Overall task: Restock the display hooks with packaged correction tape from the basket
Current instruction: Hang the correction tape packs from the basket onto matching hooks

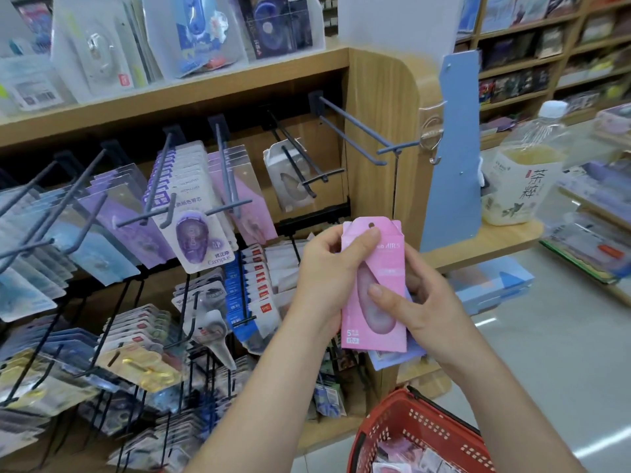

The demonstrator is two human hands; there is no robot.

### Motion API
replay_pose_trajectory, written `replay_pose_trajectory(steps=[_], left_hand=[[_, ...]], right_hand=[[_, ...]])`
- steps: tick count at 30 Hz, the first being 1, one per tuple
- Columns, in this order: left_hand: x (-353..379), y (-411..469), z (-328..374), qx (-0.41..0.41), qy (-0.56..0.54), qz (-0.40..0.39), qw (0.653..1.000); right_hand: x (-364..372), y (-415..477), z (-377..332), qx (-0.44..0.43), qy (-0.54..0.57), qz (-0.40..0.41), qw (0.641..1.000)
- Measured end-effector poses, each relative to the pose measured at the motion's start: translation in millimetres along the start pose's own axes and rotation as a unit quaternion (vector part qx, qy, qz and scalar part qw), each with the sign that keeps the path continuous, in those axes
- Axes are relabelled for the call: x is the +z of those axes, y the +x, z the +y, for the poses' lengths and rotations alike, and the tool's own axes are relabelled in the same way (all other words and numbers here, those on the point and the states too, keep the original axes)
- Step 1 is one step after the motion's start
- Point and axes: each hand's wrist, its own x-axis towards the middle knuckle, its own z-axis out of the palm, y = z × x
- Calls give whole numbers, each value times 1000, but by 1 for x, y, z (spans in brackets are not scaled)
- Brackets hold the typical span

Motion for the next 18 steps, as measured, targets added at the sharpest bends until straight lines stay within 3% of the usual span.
replay_pose_trajectory(steps=[4, 10, 18], left_hand=[[19, 11, 11, 46, -32, 40, 998], [40, 26, 27, 125, -49, 49, 990], [47, 46, 32, 111, -12, 100, 989]], right_hand=[[-13, -6, -5, 19, 35, -16, 999], [-23, -4, -15, -22, 2, -2, 1000], [-18, 5, -12, -39, -19, 43, 998]])
